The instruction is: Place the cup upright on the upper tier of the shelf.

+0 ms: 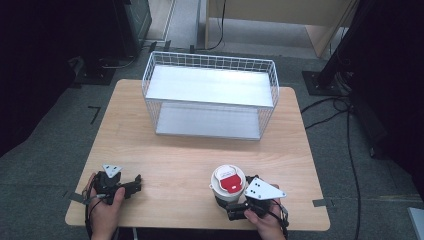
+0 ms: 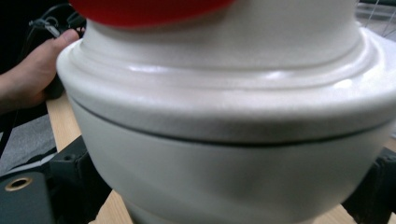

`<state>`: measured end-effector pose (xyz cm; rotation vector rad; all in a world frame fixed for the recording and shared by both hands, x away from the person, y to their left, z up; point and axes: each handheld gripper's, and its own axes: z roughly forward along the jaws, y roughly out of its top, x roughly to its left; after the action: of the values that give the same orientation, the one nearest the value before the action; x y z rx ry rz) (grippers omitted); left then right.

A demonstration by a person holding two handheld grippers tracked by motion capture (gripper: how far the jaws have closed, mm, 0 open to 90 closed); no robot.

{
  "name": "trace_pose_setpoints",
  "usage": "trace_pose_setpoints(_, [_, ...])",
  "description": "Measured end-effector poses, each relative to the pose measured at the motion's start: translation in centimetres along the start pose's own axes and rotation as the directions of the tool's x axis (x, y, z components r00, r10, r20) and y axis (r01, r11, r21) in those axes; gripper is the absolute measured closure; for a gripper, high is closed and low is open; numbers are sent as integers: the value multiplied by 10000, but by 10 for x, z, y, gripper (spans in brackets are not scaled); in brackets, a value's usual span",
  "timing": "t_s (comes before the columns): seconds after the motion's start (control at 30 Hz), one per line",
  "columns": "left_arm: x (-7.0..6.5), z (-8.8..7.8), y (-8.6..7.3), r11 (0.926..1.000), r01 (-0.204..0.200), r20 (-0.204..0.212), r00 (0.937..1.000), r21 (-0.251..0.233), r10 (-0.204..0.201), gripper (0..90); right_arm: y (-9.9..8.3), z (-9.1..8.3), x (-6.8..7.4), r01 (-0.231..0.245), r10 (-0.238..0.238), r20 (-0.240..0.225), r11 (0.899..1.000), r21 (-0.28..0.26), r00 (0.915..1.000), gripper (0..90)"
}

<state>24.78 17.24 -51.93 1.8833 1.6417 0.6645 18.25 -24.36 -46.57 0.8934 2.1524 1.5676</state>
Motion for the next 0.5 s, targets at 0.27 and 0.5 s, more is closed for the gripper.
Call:
trace_pose_setpoints(0.27, [0,0,0,10000,-6,4,10000,-6,6,0,20,-2,-5,13,-1,260,9990,-448,9997,79])
trace_pose_setpoints(0.5, [0,0,0,10000,-20,25,10000,-6,20,0,34,-3,-11,-130,162,376,9964,-841,9992,79])
